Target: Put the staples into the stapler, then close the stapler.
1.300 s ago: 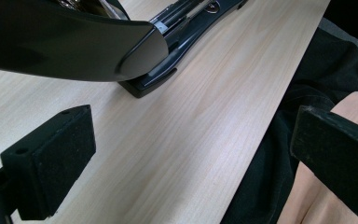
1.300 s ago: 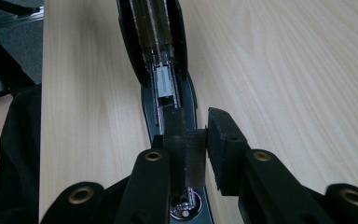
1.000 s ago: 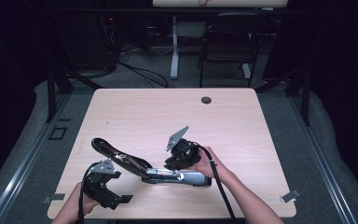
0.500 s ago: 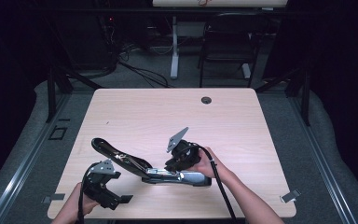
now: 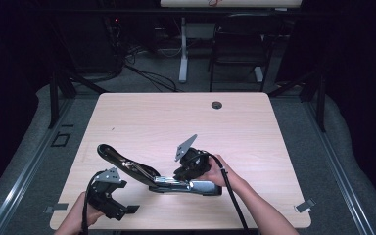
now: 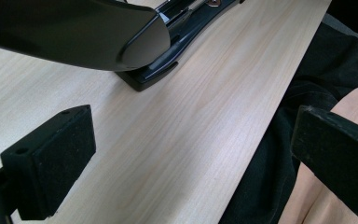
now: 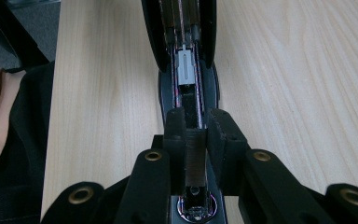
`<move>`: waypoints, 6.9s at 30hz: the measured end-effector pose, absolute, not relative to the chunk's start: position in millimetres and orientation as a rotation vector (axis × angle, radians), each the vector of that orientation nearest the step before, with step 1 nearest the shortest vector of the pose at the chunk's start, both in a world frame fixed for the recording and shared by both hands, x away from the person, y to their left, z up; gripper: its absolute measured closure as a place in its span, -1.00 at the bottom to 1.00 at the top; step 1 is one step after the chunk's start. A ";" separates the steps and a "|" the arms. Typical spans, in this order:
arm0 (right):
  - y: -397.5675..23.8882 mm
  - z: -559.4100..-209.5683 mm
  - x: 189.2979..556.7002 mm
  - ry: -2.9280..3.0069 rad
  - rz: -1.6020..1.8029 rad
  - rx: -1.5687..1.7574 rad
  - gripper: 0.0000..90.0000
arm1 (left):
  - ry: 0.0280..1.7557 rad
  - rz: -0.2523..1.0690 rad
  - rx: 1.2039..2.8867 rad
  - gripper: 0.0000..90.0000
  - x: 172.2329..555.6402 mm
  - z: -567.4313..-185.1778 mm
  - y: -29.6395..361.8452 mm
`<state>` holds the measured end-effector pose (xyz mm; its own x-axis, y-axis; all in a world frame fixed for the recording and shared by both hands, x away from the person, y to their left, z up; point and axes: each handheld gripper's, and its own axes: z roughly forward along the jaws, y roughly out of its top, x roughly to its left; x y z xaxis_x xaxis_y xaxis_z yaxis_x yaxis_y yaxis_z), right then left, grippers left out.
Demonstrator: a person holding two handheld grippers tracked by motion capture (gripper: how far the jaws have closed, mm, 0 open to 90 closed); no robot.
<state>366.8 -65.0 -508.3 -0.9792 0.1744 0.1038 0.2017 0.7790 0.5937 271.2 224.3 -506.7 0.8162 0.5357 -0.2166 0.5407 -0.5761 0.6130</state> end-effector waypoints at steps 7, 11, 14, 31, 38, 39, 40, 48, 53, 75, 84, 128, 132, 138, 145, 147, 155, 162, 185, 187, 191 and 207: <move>-66.3 -509.3 366.9 -2.927 -0.961 -0.296 0.73 | 0.787 -0.010 2.305 -1.00 271.4 -507.1 224.0; -67.0 -509.4 368.1 -2.939 -0.938 -0.273 0.73 | 0.786 -0.011 2.307 -1.00 271.4 -507.3 223.6; -67.8 -509.9 368.3 -2.937 -0.933 -0.271 0.73 | 0.786 -0.010 2.309 -1.00 271.3 -507.3 223.4; -66.4 -511.0 365.6 -2.992 -0.857 -0.202 0.74 | 0.787 0.003 2.322 -1.00 270.5 -507.4 222.4; -66.6 -512.1 365.4 -2.996 -0.830 -0.197 0.74 | 0.783 0.002 2.325 -1.00 270.6 -507.4 222.2; -66.6 -512.4 365.5 -2.998 -0.828 -0.197 0.74 | 0.784 0.002 2.325 -1.00 270.6 -507.4 222.3; -66.7 -512.5 365.5 -2.999 -0.824 -0.195 0.73 | 0.784 0.002 2.325 -1.00 270.5 -507.4 222.2; -67.2 -513.8 365.6 -3.004 -0.798 -0.188 0.73 | 0.783 0.000 2.323 -1.00 270.3 -507.4 222.0; -67.2 -513.7 365.6 -3.006 -0.795 -0.187 0.73 | 0.782 0.000 2.322 -1.00 270.3 -507.4 222.1; -76.5 -509.5 371.9 -3.007 -0.824 -0.280 0.25 | 0.771 -0.015 2.320 -1.00 270.6 -507.6 222.6; -83.1 -506.1 376.2 -2.988 -0.833 -0.452 -0.06 | 0.778 0.003 2.321 -1.00 270.6 -507.1 224.2; -100.3 -498.7 367.4 -3.044 -0.804 -0.689 -0.66 | 1.004 0.093 2.278 -1.00 279.0 -505.4 240.6; -100.2 -497.1 366.7 -3.045 -0.803 -0.693 -0.66 | 1.094 0.123 2.255 -0.95 281.6 -506.3 245.7; -101.2 -495.5 366.5 -3.054 -0.816 -0.694 -0.65 | 1.166 0.149 2.207 -0.67 284.5 -504.6 251.8; -98.3 -496.5 365.6 -3.060 -0.806 -0.688 -0.64 | 1.250 0.221 2.094 -0.18 285.3 -499.9 260.4; -97.1 -496.8 364.9 -3.070 -0.801 -0.683 -0.63 | 1.259 0.224 2.068 -0.02 286.4 -499.7 262.7; -96.0 -493.3 362.2 -3.135 -0.829 -0.758 -0.24 | 1.291 0.248 1.940 0.51 294.5 -495.9 269.6; -96.9 -485.7 359.2 -3.163 -0.887 -0.786 0.47 | 1.242 0.279 1.908 0.73 293.3 -492.0 266.5; -87.1 -466.8 342.7 -3.180 -1.117 -0.678 0.89 | 1.152 0.424 1.779 0.95 293.5 -476.9 262.6; -86.9 -466.0 343.2 -3.171 -1.118 -0.679 0.89 | 1.137 0.433 1.794 0.96 293.0 -475.0 260.0; -85.7 -466.2 343.3 -3.158 -1.136 -0.691 0.88 | 1.124 0.442 1.795 0.96 293.2 -474.1 255.7; -80.5 -458.6 337.8 -3.142 -1.199 -0.687 0.94 | 1.056 0.468 1.802 0.99 292.6 -469.9 245.4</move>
<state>337.8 -80.5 -458.6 -0.8794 0.4592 -0.1260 0.2585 0.6826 0.6836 292.6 245.4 -469.9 0.5517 0.8235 -0.1322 0.4557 -0.1649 0.8747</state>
